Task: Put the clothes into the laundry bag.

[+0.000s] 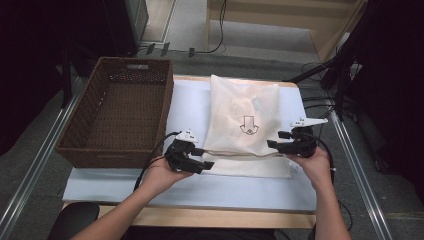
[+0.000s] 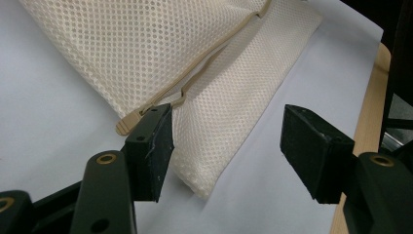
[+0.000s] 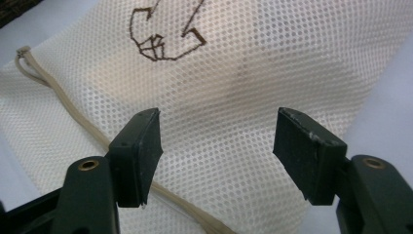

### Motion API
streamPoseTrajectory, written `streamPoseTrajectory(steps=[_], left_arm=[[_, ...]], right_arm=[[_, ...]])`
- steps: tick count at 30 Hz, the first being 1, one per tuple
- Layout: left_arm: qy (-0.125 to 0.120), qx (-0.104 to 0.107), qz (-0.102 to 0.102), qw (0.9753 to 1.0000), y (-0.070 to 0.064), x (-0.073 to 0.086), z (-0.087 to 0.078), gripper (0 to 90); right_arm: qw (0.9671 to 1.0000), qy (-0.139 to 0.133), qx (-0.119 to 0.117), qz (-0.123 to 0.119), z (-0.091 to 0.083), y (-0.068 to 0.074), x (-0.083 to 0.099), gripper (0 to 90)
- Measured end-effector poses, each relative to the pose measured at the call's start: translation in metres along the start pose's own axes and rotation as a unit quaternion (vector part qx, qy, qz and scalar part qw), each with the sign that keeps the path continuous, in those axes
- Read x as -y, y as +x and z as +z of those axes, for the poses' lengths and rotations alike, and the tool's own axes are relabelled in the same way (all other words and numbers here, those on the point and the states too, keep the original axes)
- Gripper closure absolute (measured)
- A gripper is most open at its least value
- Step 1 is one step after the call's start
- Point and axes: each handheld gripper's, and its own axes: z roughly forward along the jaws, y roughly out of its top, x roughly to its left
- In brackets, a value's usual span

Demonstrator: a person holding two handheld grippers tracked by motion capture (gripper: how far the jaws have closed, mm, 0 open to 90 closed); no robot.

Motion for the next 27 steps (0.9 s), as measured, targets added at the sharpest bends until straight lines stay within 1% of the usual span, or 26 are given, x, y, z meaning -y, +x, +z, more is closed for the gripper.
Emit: streamPoseTrajectory(steps=[3,7,12,18,21,22,24,27], left_arm=[[0.002,-0.002,-0.002,1.0000,0.0033,0.0010,0.0014,37.9],[0.003,-0.005,-0.005,1.0000,0.0054,0.0016,0.0020,37.8],[0.003,-0.005,-0.007,1.0000,0.0076,0.0023,0.0020,37.8],[0.003,-0.003,-0.008,1.0000,0.0078,0.0029,0.0030,37.7],[0.011,-0.007,-0.004,0.9999,0.0081,0.0034,0.0039,37.5],[0.013,-0.013,-0.004,0.9998,0.0082,0.0038,0.0045,37.3],[0.011,-0.014,0.000,0.9998,0.0095,0.0054,0.0053,36.9],[0.008,-0.012,-0.005,0.9999,0.0107,0.0065,0.0057,36.9]], right_arm=[[1.0000,0.002,0.004,0.004,0.0001,-0.0024,0.0010,35.0],[0.9999,0.000,0.010,0.002,0.0003,-0.0035,0.0014,34.6],[0.9999,0.005,0.010,0.003,0.0011,-0.0028,0.0014,34.4],[0.9999,0.002,0.009,0.004,0.0007,-0.0035,0.0015,34.1],[0.9999,0.004,0.011,0.005,0.0010,-0.0031,0.0017,34.0],[0.9999,0.004,0.010,0.005,0.0012,-0.0031,0.0017,33.9],[0.9999,0.003,0.011,0.007,0.0015,-0.0029,0.0017,33.5],[0.9999,0.001,0.009,0.010,0.0020,-0.0032,0.0016,33.0]])
